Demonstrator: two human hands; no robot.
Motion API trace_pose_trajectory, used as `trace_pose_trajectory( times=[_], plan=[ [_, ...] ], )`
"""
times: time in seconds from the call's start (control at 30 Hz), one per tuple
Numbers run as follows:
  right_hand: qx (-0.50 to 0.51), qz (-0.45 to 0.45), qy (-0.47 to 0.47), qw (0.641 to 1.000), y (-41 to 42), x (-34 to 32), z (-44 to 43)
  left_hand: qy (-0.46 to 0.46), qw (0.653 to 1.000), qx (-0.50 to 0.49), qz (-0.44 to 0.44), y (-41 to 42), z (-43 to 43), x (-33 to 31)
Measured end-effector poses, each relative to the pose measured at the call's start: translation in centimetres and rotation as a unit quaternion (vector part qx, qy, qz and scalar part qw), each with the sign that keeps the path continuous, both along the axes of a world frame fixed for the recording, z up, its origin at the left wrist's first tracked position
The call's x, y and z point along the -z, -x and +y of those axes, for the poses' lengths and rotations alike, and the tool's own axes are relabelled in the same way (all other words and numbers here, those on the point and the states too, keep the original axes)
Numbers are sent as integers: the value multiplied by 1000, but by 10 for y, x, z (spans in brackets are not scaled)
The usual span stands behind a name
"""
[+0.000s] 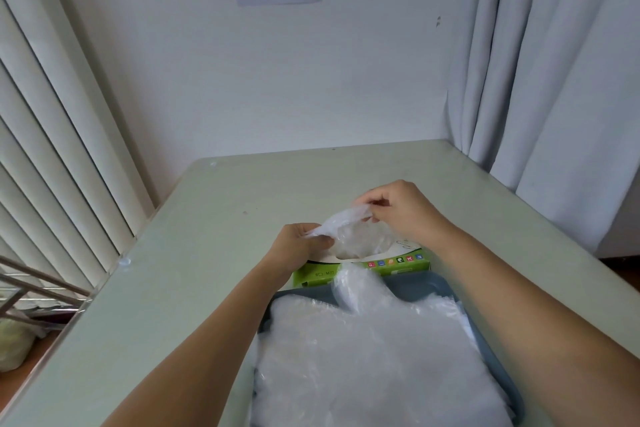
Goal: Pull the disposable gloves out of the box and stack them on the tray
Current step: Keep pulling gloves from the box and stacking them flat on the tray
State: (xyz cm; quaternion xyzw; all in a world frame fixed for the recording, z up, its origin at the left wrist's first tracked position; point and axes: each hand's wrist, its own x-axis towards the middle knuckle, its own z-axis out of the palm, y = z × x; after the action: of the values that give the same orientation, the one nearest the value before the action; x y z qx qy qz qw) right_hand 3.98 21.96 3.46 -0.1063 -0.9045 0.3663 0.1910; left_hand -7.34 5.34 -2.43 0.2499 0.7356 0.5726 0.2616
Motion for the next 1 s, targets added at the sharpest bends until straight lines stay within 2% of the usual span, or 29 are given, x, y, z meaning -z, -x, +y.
trace_pose_trajectory(
  times=[0.1,0.2,0.4,0.5,0.53,0.57,0.7,0.83,1.0],
  plan=[
    [2,-2,41,999,-6,-11,3,3,1000,-26,18,0,-1,-5],
    [18,-28,25,999,-10,-16,0,12,998,-35,55,-3,-4,-10],
    [71,-49,39,995,-6,-7,-8,33,988,40,148,-18,-22,-35],
    [69,-40,76,994,-5,-3,-9,-10,966,-108,236,-35,-26,-47],
    [69,-36,93,993,-6,-3,-11,-19,960,-146,240,-41,-26,-52],
    [69,-34,104,992,-7,-4,-12,-7,963,-150,224,-44,-26,-55],
    [61,-34,98,993,-12,-7,-17,65,995,-29,72,-60,-20,-64],
    [47,-30,94,994,-16,-9,-20,18,999,-37,-27,-62,-12,-62],
    [34,-23,53,998,-21,-10,-21,-23,996,-40,-81,-59,-5,-60]
  ],
)
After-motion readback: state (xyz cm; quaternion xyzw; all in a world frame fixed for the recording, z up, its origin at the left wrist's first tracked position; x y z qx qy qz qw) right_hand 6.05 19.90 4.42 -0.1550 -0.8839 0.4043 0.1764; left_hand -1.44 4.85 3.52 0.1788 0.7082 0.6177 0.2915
